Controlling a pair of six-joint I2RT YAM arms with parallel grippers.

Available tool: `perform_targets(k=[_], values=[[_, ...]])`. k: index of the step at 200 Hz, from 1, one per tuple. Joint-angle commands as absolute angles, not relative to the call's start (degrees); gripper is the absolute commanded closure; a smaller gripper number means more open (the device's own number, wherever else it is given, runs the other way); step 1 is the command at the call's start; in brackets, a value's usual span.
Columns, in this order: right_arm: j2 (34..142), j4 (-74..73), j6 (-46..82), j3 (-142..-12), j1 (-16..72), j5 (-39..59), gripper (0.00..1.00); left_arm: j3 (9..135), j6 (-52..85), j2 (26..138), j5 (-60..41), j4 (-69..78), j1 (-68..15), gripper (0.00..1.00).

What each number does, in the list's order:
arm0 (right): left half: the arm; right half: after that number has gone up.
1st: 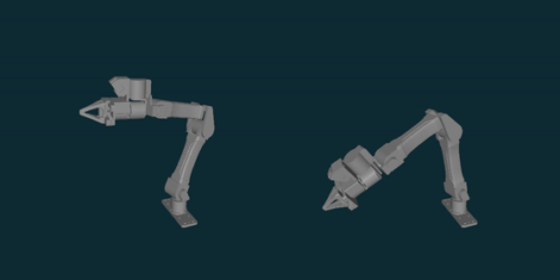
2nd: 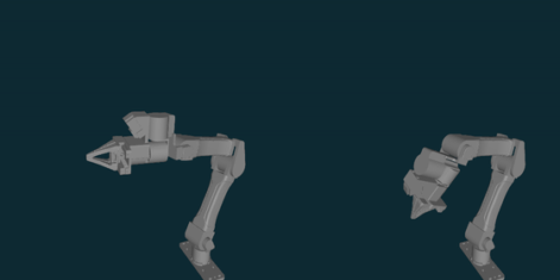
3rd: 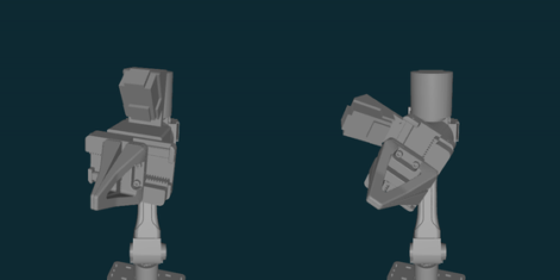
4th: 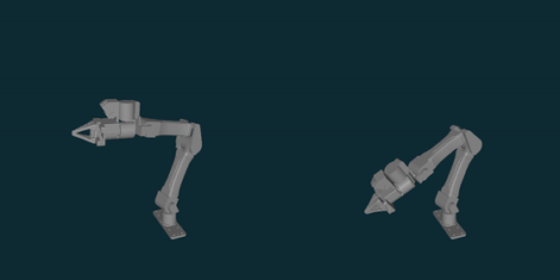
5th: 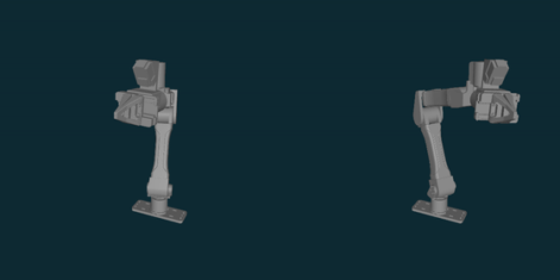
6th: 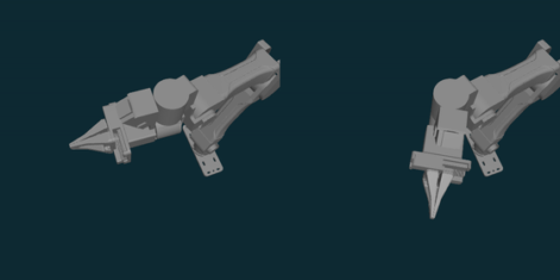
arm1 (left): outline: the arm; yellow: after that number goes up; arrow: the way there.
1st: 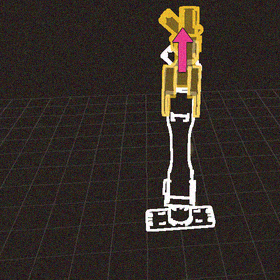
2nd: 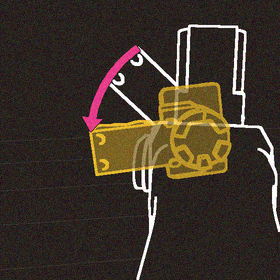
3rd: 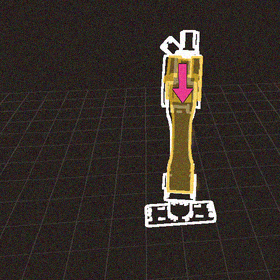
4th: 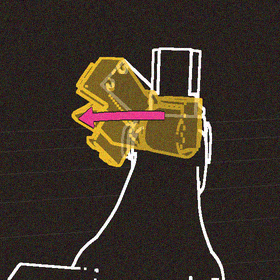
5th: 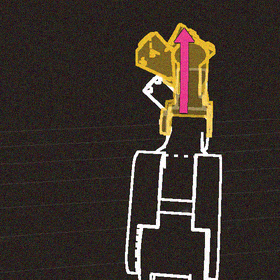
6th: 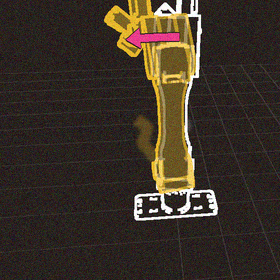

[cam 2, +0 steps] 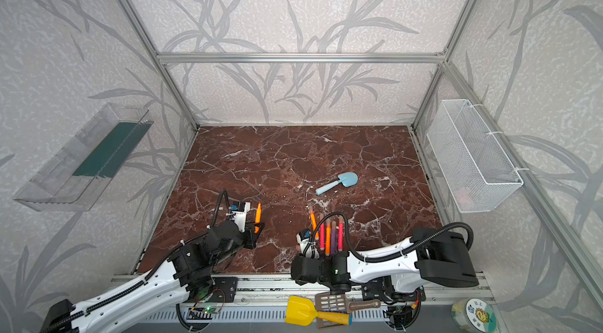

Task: Insert the pens into the pen caps

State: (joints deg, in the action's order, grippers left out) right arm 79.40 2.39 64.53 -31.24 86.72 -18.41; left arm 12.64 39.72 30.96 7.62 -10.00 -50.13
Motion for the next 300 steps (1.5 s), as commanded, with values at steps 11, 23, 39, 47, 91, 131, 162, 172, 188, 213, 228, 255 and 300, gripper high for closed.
perform_targets(k=[11, 23, 39, 47, 91, 131, 162, 172, 188, 213, 228, 255, 300], values=[[82.2, 0.0, 66.2, -31.9, 85.7, -21.4, 0.42, 12.5, 40.4, 29.1, 8.8, -10.9, -49.8, 1.0], [82.9, -0.8, 66.2, -31.6, 84.8, -21.4, 0.42, 12.6, 40.3, 29.0, 8.8, -11.2, -49.8, 1.0], [84.2, -2.6, 66.3, -31.2, 83.5, -20.9, 0.41, 12.6, 40.1, 28.9, 9.0, -11.2, -49.8, 1.0], [85.1, -4.1, 66.1, -30.9, 82.8, -20.0, 0.41, 12.7, 39.9, 29.0, 9.1, -11.3, -49.8, 1.0], [87.5, -3.8, 66.3, -31.7, 80.7, -21.2, 0.41, 13.0, 39.6, 28.9, 9.5, -11.6, -49.8, 1.0], [86.7, -2.8, 66.7, -31.5, 79.9, -26.1, 0.36, 12.8, 39.6, 29.0, 9.3, -11.4, -49.8, 1.0], [88.4, -1.0, 65.1, -33.9, 78.9, -27.0, 0.36, 12.9, 39.5, 29.0, 9.1, -11.4, -49.9, 1.0], [89.1, -1.7, 64.9, -34.0, 78.3, -26.4, 0.38, 12.9, 39.3, 28.9, 9.1, -11.4, -49.8, 1.0], [90.3, -2.3, 64.5, -34.2, 77.8, -25.8, 0.41, 13.1, 39.3, 28.9, 9.5, -11.8, -49.8, 1.0], [91.4, -0.8, 64.2, -35.4, 77.6, -24.8, 0.49, 13.2, 39.2, 28.6, 9.5, -12.1, -49.8, 1.0], [91.8, -0.5, 63.8, -35.9, 77.6, -24.1, 0.5, 13.1, 39.2, 28.4, 9.5, -12.1, -49.8, 1.0], [93.5, 3.0, 61.9, -39.1, 77.5, -23.5, 0.5, 13.1, 39.2, 27.9, 9.5, -12.6, -49.8, 1.0], [94.7, 15.8, 61.4, -44.7, 77.9, -23.9, 0.51, 12.9, 38.7, 26.7, 9.4, -13.2, -49.7, 1.0]])
